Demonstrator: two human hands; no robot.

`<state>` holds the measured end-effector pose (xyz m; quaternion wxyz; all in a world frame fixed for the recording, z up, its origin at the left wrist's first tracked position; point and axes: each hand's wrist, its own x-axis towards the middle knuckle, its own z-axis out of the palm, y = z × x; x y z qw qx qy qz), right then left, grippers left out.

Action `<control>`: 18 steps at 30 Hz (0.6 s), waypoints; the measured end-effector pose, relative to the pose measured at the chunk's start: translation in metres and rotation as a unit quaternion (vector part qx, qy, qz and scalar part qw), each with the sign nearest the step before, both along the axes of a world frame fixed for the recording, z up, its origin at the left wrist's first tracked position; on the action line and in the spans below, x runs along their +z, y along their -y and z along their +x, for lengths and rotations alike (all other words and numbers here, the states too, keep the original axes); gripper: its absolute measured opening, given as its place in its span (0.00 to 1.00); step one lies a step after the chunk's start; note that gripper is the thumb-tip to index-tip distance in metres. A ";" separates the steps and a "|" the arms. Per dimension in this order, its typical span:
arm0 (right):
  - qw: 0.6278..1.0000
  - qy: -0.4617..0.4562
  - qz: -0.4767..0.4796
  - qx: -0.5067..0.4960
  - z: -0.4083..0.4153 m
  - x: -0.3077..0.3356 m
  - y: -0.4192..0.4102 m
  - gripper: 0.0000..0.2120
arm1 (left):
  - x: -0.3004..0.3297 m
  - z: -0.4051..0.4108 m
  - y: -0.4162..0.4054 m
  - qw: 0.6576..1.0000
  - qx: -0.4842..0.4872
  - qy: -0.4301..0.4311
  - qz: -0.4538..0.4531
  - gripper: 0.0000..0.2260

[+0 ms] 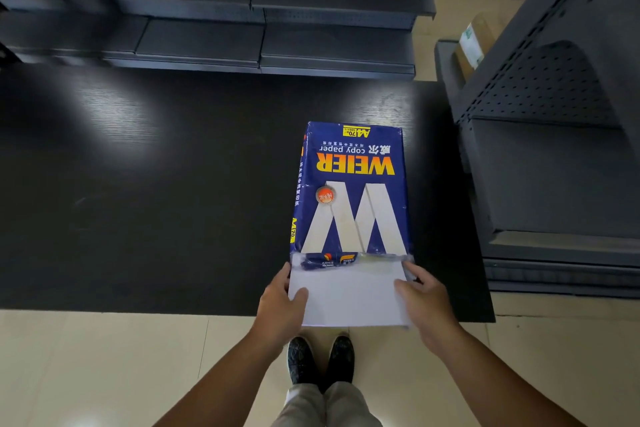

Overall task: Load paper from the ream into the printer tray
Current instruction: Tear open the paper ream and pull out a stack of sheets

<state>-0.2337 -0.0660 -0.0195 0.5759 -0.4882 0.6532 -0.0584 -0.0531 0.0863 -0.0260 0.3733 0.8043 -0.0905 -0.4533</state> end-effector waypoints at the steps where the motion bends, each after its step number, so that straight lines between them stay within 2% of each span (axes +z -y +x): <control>1: 1.000 0.003 0.002 0.002 -0.001 0.001 -0.004 0.22 | 0.004 0.002 0.000 1.000 -0.001 -0.010 -0.009 0.23; 6: 1.000 0.023 -0.009 -0.005 -0.012 0.008 -0.022 0.21 | 0.011 0.006 0.003 0.999 0.012 -0.026 -0.024 0.20; 12: 0.999 0.031 -0.033 0.009 -0.033 0.017 -0.037 0.21 | 0.012 -0.020 -0.016 0.999 -0.020 0.007 -0.029 0.19; 18: 0.996 0.056 -0.055 0.031 -0.066 0.020 -0.053 0.25 | 0.029 -0.064 -0.037 0.998 0.017 0.042 -0.039 0.20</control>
